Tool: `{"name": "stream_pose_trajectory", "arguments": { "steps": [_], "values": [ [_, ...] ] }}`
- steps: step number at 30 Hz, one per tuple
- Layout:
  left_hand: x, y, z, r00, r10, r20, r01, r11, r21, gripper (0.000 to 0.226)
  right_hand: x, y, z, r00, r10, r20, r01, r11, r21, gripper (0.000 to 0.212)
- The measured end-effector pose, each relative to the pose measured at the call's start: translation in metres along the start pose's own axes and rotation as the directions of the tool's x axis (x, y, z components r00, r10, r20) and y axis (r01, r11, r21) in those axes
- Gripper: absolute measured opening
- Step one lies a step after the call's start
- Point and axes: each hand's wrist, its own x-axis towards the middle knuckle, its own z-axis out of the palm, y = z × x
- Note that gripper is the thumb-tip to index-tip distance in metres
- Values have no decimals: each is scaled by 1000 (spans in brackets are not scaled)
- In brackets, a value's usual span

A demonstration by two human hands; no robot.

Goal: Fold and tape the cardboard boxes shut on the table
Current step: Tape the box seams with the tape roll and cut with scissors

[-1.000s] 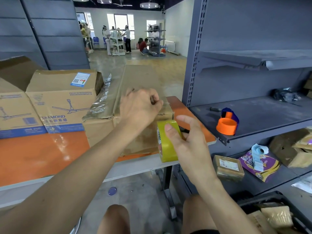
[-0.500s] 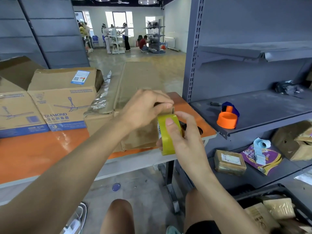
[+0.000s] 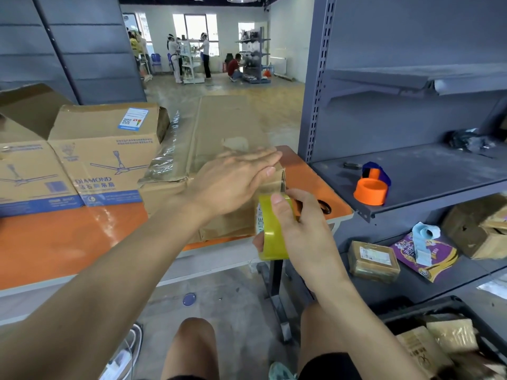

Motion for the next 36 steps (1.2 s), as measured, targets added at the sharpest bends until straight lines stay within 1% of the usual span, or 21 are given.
{"name": "stream_pose_trajectory", "arguments": {
  "steps": [3,7,8,9,10,11,12,13,14,15,16,18,20,21,23,24,25,28,30,33,36],
  "values": [
    [-1,0,0,1000,9,4,-9,999,41,55,-3,11,-2,992,117,44,-118,993,9,36],
    [1,0,-4,1000,25,10,-25,999,23,52,0,24,-3,993,96,67,-88,990,-112,37],
    [-1,2,-4,997,35,-65,-36,999,-11,48,1,25,-4,993,98,70,-89,987,-133,37],
    [-6,6,-2,976,42,-213,-51,998,-41,41,4,28,-6,992,104,76,-93,987,-132,36],
    [-14,11,1,923,-9,-384,-26,996,-85,33,6,30,-7,990,109,87,-99,989,-110,33],
    [-26,18,7,854,-134,-503,52,983,-174,27,7,32,-8,988,113,107,-103,990,-94,28],
    [-38,24,16,791,-304,-531,164,941,-296,28,7,34,-9,987,106,121,-94,990,-104,25],
    [-48,30,24,764,-461,-452,275,865,-419,31,7,35,-10,988,92,124,-76,989,-128,26],
    [-56,34,33,770,-566,-296,366,771,-521,32,6,36,-11,990,78,120,-58,986,-159,30],
    [-59,36,42,786,-606,-124,417,667,-617,29,6,37,-12,991,72,110,-52,983,-175,34],
    [-61,38,50,794,-607,17,441,557,-704,24,6,38,-11,992,73,106,-53,983,-178,36],
    [-58,40,58,777,-593,210,479,341,-809,21,6,39,-12,989,94,112,-74,982,-174,33],
    [-54,44,62,739,-575,351,502,123,-856,20,6,37,-17,990,105,96,-82,973,-217,23],
    [-52,45,64,727,-572,379,497,58,-866,18,9,36,-22,993,88,81,-64,962,-265,26],
    [-50,45,66,721,-587,367,467,21,-884,15,20,35,-37,999,43,17,-32,912,-408,36],
    [-49,45,66,718,-595,362,454,5,-891,15,30,36,-46,1000,10,-25,-21,865,-501,28],
    [-49,45,67,716,-599,359,443,-7,-896,15,42,39,-55,999,-15,-46,-16,794,-608,19],
    [-51,47,70,728,-618,297,415,52,-909,13,76,50,-73,999,25,21,6,496,-868,39],
    [-52,47,70,742,-622,252,393,98,-915,10,94,57,-74,998,26,60,47,350,-936,39],
    [-51,47,69,752,-608,254,387,95,-917,11,113,58,-71,996,36,79,64,316,-947,37],
    [-50,47,67,744,-591,310,415,46,-909,10,129,44,-72,981,124,150,114,259,-959,37]
  ]
}}
